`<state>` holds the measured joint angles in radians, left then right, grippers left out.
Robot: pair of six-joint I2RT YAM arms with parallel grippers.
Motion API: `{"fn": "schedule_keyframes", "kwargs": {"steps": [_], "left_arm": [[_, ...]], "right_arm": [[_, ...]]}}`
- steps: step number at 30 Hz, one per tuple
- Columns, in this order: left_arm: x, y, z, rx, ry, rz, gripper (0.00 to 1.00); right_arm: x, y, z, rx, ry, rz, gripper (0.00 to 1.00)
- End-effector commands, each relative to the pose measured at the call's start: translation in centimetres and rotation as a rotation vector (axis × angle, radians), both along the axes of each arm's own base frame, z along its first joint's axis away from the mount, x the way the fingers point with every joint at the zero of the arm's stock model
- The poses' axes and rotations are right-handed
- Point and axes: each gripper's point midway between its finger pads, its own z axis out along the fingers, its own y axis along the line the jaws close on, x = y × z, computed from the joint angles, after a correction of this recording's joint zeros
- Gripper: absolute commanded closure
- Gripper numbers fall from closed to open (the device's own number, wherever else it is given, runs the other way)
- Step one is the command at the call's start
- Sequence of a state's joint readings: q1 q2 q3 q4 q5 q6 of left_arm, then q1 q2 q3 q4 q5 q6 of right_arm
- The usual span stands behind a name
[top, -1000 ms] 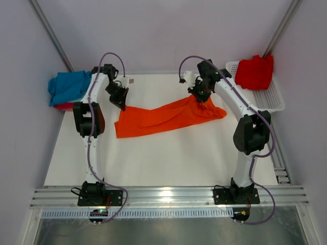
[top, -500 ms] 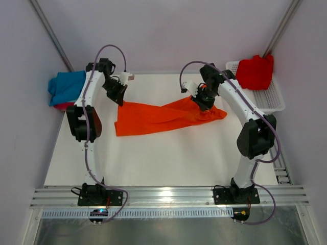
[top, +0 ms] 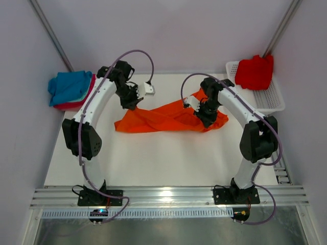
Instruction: Fold and stack the t-shirts
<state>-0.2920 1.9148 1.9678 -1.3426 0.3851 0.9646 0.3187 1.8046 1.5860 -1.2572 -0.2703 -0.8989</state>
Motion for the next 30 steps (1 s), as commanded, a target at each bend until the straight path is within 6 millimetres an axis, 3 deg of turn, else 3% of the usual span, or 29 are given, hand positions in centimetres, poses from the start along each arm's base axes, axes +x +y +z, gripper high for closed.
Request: {"fn": "schedule_keyframes", "kwargs": {"steps": [1, 8, 13, 18, 21, 25, 26, 30], "left_arm": [[-8.8, 2.5, 0.1, 0.091, 0.23, -0.193, 1.0], [-11.3, 3.5, -1.4, 0.167, 0.184, -0.509, 1.0], [-11.7, 3.7, -2.0, 0.167, 0.179, -0.585, 1.0], [-12.5, 2.0, -0.8, 0.061, 0.146, -0.586, 1.0], [-12.9, 0.3, 0.7, -0.043, 0.124, -0.551, 1.0], [-13.6, -2.8, 3.4, -0.222, 0.225, -0.323, 1.0], [-14.0, -3.8, 4.1, -0.291, 0.257, -0.296, 1.0], [-16.0, -5.1, 4.6, -0.391, 0.381, -0.214, 1.0]], "right_arm": [[-1.0, 0.1, 1.6, 0.035, -0.034, 0.015, 0.97], [-4.0, -0.4, 1.7, 0.034, 0.08, 0.104, 0.97], [-7.5, -1.3, 2.5, 0.03, 0.193, 0.165, 0.97], [-9.4, -3.1, 2.0, -0.025, 0.177, 0.229, 0.97], [-9.5, -3.7, 1.3, -0.041, 0.126, 0.233, 0.97], [-6.8, -3.8, 0.7, -0.063, -0.049, 0.13, 0.97], [-6.9, -4.1, 0.7, -0.069, -0.08, 0.105, 0.97], [-5.8, -3.5, 1.3, -0.026, -0.203, 0.013, 0.97]]}}
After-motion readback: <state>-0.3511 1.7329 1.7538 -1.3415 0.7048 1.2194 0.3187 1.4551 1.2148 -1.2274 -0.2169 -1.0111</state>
